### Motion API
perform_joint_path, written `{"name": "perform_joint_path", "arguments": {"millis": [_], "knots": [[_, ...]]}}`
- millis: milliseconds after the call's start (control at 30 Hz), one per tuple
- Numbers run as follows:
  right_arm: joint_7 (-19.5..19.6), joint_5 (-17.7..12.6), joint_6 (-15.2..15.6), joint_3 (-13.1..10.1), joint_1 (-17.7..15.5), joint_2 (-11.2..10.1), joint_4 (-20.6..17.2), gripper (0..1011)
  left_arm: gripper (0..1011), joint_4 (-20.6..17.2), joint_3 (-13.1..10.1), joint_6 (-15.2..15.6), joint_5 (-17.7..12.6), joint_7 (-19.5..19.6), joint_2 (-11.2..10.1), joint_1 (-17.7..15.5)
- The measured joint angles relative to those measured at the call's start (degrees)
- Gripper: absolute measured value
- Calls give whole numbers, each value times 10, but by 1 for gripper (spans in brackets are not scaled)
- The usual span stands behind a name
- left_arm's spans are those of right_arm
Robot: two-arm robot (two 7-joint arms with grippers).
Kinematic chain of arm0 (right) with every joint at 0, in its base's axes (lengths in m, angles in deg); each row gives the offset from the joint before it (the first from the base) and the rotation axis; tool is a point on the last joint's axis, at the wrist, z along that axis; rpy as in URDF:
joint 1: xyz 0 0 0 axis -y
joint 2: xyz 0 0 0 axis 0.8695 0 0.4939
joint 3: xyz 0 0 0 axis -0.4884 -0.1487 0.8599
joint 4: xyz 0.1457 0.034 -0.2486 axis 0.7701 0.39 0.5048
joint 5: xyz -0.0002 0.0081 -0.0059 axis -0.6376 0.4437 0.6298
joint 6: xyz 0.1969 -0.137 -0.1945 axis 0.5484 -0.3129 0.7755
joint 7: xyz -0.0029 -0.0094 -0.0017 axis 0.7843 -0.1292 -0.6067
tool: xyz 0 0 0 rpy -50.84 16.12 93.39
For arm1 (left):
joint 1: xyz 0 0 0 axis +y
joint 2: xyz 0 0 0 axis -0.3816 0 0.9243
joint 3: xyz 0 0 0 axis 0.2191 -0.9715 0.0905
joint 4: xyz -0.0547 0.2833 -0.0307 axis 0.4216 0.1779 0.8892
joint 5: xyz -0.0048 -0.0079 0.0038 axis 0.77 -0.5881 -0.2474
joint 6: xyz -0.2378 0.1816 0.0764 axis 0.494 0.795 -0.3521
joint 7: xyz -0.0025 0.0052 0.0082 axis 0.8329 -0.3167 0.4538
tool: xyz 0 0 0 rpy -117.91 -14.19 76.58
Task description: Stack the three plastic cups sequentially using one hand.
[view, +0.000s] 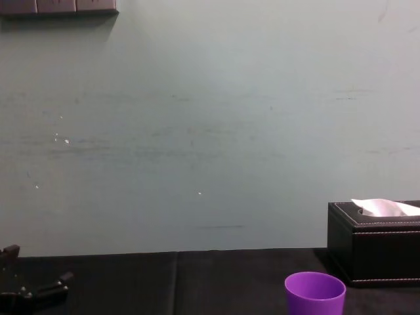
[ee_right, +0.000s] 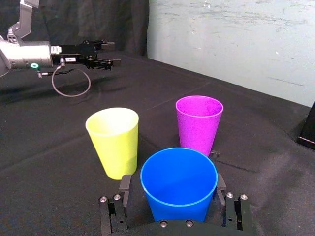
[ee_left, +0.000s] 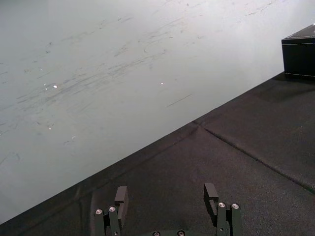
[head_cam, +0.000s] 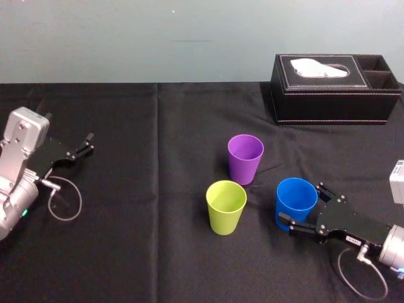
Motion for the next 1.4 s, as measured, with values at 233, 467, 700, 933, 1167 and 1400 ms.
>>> {"name": "perform_joint_path", "arguments": {"millis": [233,467,700,933,1167,1400], "knots": [[0,0,-2,-1,-1,-1,-1,916,1011,0,0,0,0,0,0,0],[1,-1,-3,-2,-2,-1,-1,783,1011,0,0,0,0,0,0,0],[2,-1,-3,-2,-3,-2,-2,749,1011,0,0,0,0,0,0,0],[2,-1,-4,-2,-3,-2,-2,730,1011,0,0,0,0,0,0,0],[2,-1,-4,-2,-3,-2,-2,730,1011,0,0,0,0,0,0,0],[9,-2,-2,-6,-9,-3,-11,731,1011,0,0,0,0,0,0,0]]}}
